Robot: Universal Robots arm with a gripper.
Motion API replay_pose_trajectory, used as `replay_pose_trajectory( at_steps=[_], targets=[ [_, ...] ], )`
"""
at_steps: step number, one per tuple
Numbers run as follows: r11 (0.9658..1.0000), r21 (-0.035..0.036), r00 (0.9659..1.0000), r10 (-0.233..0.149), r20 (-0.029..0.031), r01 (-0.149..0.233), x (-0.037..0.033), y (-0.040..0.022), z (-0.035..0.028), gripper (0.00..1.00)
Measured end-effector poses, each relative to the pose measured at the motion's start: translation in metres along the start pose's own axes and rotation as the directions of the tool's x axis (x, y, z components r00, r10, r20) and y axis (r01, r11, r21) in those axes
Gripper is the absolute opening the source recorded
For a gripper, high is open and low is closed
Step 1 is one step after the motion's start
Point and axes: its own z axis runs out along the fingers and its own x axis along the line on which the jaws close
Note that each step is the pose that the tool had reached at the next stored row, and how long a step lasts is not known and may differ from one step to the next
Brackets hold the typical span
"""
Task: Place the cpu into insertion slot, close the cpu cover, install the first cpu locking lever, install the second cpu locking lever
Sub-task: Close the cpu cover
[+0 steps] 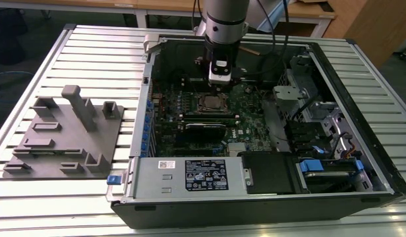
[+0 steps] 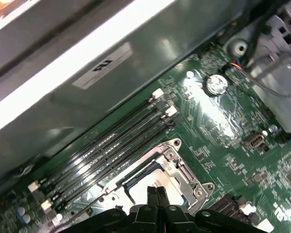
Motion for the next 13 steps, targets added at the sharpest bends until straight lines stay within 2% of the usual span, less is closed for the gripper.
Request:
replay_pose_trajectory(
  at_steps=[4, 7, 10, 13],
  targets=[
    [0.9975, -0.0001, 0.9975, -0.071, -0.0023, 0.071, 0.0, 0.0, 0.0002, 0.11],
    [0.9924, -0.0004, 0.9924, -0.123, -0.0041, 0.123, 0.0, -0.0001, 0.0004, 0.11],
    [0.9841, -0.0008, 0.9841, -0.178, -0.0059, 0.178, 0.0, 0.0, 0.0006, 0.11],
    [0.9731, -0.0012, 0.9731, -0.23, -0.0076, 0.23, 0.0, -0.0001, 0.0008, 0.11]
  ],
)
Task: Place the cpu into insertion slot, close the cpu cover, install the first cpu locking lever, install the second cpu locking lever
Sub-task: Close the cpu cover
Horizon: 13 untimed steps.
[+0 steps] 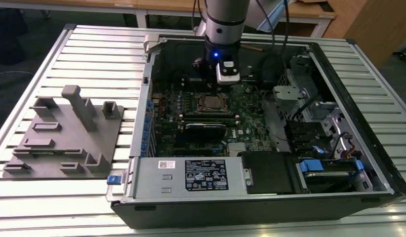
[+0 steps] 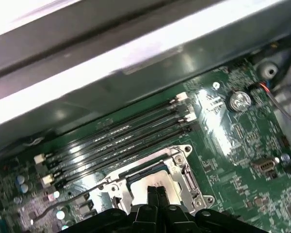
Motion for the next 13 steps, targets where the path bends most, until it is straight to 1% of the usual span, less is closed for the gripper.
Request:
replay_pose_trajectory(
  at_steps=[2, 4, 7, 8, 10, 13],
  targets=[
    [0.9994, -0.0001, 0.9994, -0.036, -0.0012, 0.036, 0.0, 0.0, 0.0002, 0.11],
    [0.9974, -0.0002, 0.9974, -0.072, -0.0024, 0.072, 0.0, 0.0, 0.0004, 0.11],
    [0.992, -0.0004, 0.992, -0.126, -0.0041, 0.126, 0.0, 0.0, 0.0007, 0.11],
    [0.9896, -0.0006, 0.9896, -0.144, -0.0047, 0.144, 0.0, 0.0, 0.0009, 0.11],
    [0.9836, -0.0008, 0.9836, -0.18, -0.0059, 0.18, 0.0, 0.0, 0.0012, 0.11],
    [0.9724, -0.0013, 0.9724, -0.233, -0.0076, 0.233, 0.0, 0.0, 0.0016, 0.11]
  ],
)
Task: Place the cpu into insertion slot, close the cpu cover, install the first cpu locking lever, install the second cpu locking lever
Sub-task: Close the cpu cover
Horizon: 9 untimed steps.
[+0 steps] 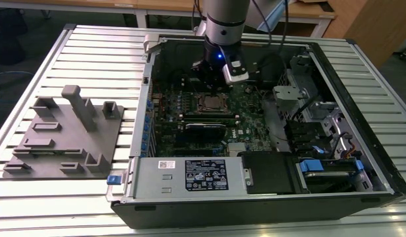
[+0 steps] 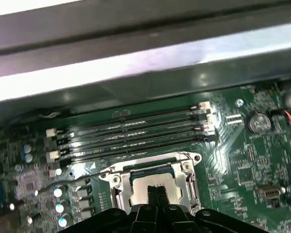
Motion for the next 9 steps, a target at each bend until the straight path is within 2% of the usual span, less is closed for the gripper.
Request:
replay_pose_trajectory(
  at_steps=[3, 7, 9],
  targets=[
    [0.9985, -0.0001, 0.9985, -0.055, -0.0018, 0.055, 0.0, 0.0, 0.0004, 0.11],
    [0.9923, 0.0001, 0.9923, -0.124, -0.004, 0.124, 0.0, 0.0, 0.0009, 0.11],
    [0.9912, 0.0013, 0.9912, -0.132, -0.0043, 0.132, 0.0, 0.0, 0.0009, 0.11]
  ],
)
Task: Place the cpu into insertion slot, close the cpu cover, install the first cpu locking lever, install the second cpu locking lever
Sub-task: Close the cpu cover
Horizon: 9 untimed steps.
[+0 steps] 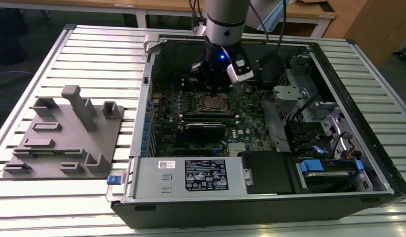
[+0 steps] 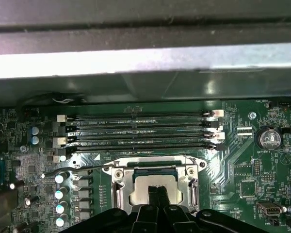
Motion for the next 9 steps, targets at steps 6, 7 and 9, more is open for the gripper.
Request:
replay_pose_trajectory(
  at_steps=[6, 7, 9],
  targets=[
    [1.0, 0.0, 1.0, -0.001, 0.0001, 0.001, 0.0, -0.0001, 0.0, 0.11],
    [1.0, 0.0, 1.0, -0.001, 0.0001, 0.001, 0.0, -0.0003, 0.0001, 0.11],
    [1.0, 0.0001, 1.0, -0.001, 0.0001, 0.001, -0.0001, -0.0013, 0.0, 0.11]
  ],
)
